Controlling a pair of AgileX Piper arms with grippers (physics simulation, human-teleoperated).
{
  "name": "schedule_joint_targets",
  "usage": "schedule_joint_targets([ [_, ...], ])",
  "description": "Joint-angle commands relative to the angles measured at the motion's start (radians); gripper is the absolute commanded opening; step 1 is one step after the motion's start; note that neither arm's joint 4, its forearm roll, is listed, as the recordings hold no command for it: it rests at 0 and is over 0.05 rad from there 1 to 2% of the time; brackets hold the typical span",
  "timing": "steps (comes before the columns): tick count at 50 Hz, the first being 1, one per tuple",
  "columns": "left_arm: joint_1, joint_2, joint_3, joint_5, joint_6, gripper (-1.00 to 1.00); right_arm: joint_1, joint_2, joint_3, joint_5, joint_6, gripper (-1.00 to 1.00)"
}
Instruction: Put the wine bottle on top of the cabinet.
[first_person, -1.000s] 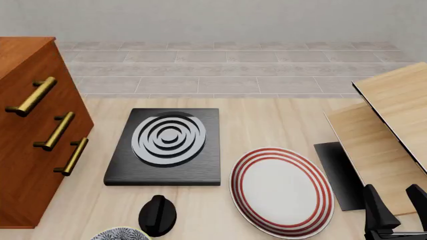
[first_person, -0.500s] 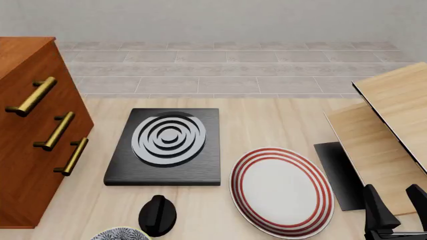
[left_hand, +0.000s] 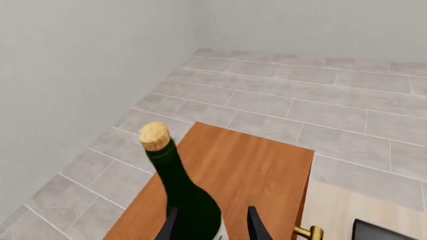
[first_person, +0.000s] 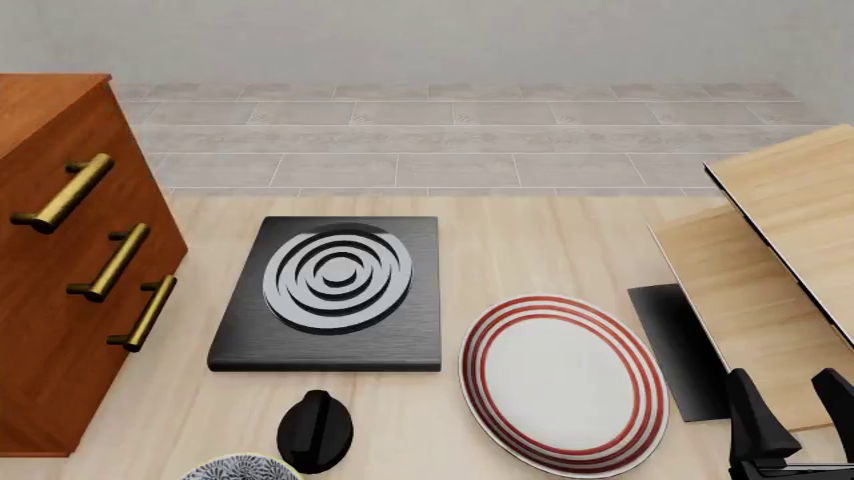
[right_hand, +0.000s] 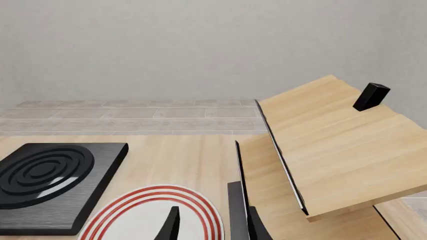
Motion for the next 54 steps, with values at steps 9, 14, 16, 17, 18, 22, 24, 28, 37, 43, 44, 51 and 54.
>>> schedule_joint_targets([
  [9,-0.051,-0.052,-0.044,0.07,-0.016,1.0,0.0,0.0,0.0,0.0,0.0,1.0],
  [14,-0.075,-0.109,-0.059,0.072,-0.033,1.0,0.0,0.0,0.0,0.0,0.0,1.0],
  [16,-0.095,-0.136,-0.034,0.084,-0.048,1.0,0.0,0.0,0.0,0.0,0.0,1.0],
  [17,-0.096,-0.147,-0.019,0.079,-0.035,1.0,0.0,0.0,0.0,0.0,0.0,1.0],
  [18,-0.099,-0.167,0.001,0.073,-0.021,1.0,0.0,0.0,0.0,0.0,0.0,1.0],
  [22,-0.113,-0.211,0.033,0.077,-0.023,1.0,0.0,0.0,0.0,0.0,0.0,1.0],
  [24,-0.116,-0.221,0.039,0.085,-0.017,1.0,0.0,0.0,0.0,0.0,0.0,1.0],
  [28,-0.129,-0.24,0.043,0.102,-0.023,1.0,0.0,0.0,0.0,0.0,0.0,1.0],
  [37,-0.206,-0.357,0.119,0.145,-0.017,1.0,0.0,-0.001,0.0,0.0,0.0,1.0],
  [43,-0.234,-0.43,0.154,0.161,-0.036,1.0,0.0,0.0,0.0,0.0,0.0,1.0],
  [44,-0.234,-0.43,0.154,0.161,-0.036,1.0,0.0,0.0,0.0,0.0,0.0,1.0],
  [51,-0.27,-0.513,0.206,0.186,-0.041,1.0,0.0,0.0,0.0,0.0,0.0,1.0],
  [54,-0.279,-0.55,0.227,0.193,-0.036,1.0,0.0,0.0,0.0,0.0,0.0,1.0],
])
